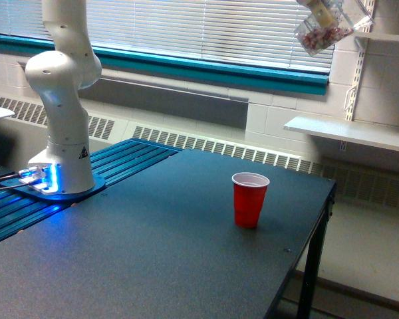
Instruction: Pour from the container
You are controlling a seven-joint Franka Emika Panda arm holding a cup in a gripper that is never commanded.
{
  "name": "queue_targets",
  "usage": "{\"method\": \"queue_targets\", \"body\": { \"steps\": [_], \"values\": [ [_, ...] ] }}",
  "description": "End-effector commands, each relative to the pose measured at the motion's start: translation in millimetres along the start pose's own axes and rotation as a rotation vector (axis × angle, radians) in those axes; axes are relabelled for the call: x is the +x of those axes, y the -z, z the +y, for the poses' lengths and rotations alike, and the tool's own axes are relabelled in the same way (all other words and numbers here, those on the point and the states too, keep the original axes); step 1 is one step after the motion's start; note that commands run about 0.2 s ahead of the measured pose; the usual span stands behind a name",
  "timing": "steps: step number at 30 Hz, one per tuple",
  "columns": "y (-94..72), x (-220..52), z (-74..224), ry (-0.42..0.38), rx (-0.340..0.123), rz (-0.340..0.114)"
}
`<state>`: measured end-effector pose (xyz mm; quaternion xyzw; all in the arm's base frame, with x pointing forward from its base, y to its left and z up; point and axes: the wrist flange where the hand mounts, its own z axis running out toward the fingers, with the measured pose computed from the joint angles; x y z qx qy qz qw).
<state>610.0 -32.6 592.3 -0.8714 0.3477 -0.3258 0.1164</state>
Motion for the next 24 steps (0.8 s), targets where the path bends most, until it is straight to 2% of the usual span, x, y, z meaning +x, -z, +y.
{"method": "queue_targets", "body": {
  "steps": [1,3,4,9,12,21,24],
  "values": [
    [26.1,-11,24,-0.037,0.041,-0.045],
    [26.7,-11,45,-0.051,0.010,-0.051],
    [32.2,-9,51,-0.053,0.003,-0.046],
    [73.4,8,74,-0.120,0.002,0.008],
    [96.1,16,89,-0.182,0.016,0.030],
    [147.5,-19,92,-0.207,0.081,0.020],
    [137.1,-35,100,-0.211,0.065,-0.015]
  ]
}}
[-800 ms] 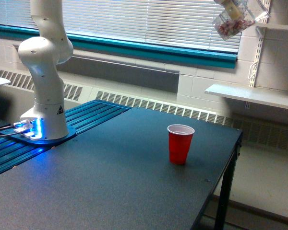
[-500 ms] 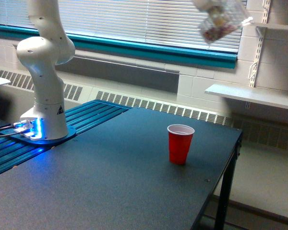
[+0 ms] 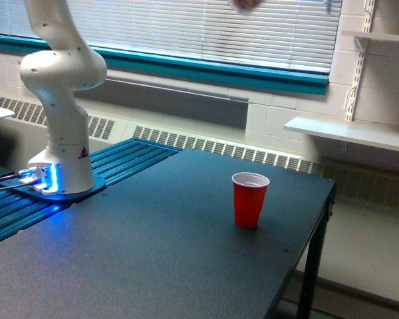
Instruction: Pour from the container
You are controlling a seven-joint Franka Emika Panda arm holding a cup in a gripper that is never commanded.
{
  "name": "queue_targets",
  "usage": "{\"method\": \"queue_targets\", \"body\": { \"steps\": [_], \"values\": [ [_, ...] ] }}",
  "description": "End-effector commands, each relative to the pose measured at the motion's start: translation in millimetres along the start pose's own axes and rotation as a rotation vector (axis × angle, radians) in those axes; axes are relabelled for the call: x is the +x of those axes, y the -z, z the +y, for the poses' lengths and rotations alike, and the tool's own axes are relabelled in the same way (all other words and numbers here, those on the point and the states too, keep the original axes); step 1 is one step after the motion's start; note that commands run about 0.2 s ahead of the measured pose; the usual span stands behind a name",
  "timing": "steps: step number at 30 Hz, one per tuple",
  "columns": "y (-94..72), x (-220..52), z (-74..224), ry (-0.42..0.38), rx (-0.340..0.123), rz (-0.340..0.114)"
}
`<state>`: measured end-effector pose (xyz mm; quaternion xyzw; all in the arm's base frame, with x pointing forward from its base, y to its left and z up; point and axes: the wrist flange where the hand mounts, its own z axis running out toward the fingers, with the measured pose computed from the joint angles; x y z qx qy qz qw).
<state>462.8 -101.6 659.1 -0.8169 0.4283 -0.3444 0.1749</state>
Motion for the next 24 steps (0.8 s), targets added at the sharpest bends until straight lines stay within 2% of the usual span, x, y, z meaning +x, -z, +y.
{"method": "queue_targets", "body": {
  "steps": [1,11,24],
  "values": [
    [-9.2,-38,12,-0.002,-0.024,-0.071],
    [-36.2,-84,51,-0.045,-0.074,-0.183],
    [-59.2,-140,80,-0.038,-0.117,-0.279]
  ]
}}
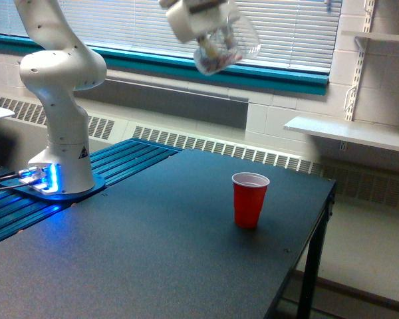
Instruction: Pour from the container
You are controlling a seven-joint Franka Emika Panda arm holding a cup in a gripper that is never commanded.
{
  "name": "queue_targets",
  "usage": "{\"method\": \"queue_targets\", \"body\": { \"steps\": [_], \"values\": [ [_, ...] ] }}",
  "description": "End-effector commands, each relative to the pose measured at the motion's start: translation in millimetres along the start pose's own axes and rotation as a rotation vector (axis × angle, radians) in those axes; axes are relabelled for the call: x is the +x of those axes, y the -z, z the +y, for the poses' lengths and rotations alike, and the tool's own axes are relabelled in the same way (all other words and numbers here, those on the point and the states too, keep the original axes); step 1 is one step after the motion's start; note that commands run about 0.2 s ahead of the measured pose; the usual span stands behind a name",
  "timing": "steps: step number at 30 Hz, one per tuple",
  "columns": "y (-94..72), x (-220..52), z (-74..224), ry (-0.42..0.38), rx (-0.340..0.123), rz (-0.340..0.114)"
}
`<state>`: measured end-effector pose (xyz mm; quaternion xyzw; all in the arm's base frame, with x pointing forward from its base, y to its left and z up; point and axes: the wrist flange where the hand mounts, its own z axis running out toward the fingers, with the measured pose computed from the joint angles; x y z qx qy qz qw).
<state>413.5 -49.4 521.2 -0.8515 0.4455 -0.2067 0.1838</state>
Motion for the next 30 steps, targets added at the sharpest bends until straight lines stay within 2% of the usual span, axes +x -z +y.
{"method": "queue_targets", "body": {
  "steps": [1,13,19,30],
  "values": [
    [-6.7,-24,4,0.017,0.005,-0.034],
    [-50.8,-69,32,0.024,-0.056,-0.126],
    [-68.1,-82,43,0.036,-0.090,-0.144],
    [-104.4,-102,62,0.012,-0.142,-0.192]
  ]
}}
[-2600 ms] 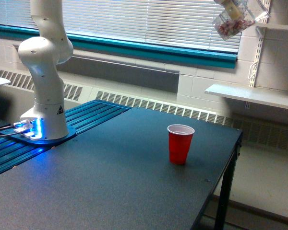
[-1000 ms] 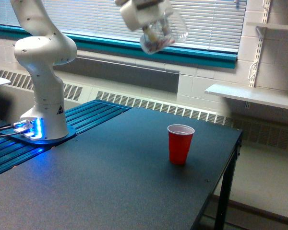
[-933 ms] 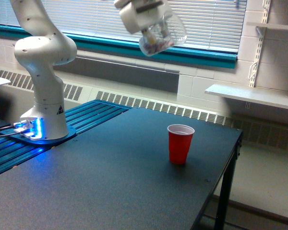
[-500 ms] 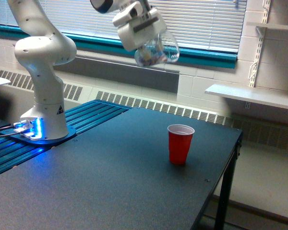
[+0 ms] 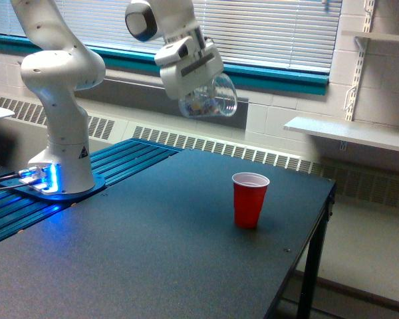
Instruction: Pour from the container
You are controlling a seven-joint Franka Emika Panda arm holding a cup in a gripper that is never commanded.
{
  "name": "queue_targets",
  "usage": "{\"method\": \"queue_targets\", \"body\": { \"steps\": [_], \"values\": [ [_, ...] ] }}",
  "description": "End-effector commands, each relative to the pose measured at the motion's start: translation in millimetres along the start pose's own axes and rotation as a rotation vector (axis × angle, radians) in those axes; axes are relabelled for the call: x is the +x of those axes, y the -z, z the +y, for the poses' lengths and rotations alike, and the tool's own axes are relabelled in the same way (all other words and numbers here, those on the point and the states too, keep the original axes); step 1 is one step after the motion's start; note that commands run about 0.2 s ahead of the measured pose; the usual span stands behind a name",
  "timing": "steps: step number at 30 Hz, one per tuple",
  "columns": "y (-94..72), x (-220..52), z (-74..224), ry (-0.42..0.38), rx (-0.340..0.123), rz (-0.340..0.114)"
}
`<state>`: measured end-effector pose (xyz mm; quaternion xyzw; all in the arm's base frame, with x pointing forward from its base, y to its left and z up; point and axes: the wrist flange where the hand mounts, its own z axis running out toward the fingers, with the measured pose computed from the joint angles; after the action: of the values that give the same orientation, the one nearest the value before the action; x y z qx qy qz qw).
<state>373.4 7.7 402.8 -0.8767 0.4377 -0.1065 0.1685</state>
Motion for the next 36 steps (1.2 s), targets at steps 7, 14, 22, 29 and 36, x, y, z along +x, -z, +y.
{"method": "queue_targets", "body": {
  "steps": [7,14,22,29,36],
  "values": [
    [-46.6,-8,-2,0.003,-0.038,-0.041],
    [-70.4,-2,-18,0.007,-0.037,-0.056],
    [-99.7,0,-31,0.022,-0.061,-0.073],
    [-119.6,1,-36,0.022,-0.086,-0.074],
    [-139.9,-15,-41,0.092,-0.138,-0.099]
  ]
}}
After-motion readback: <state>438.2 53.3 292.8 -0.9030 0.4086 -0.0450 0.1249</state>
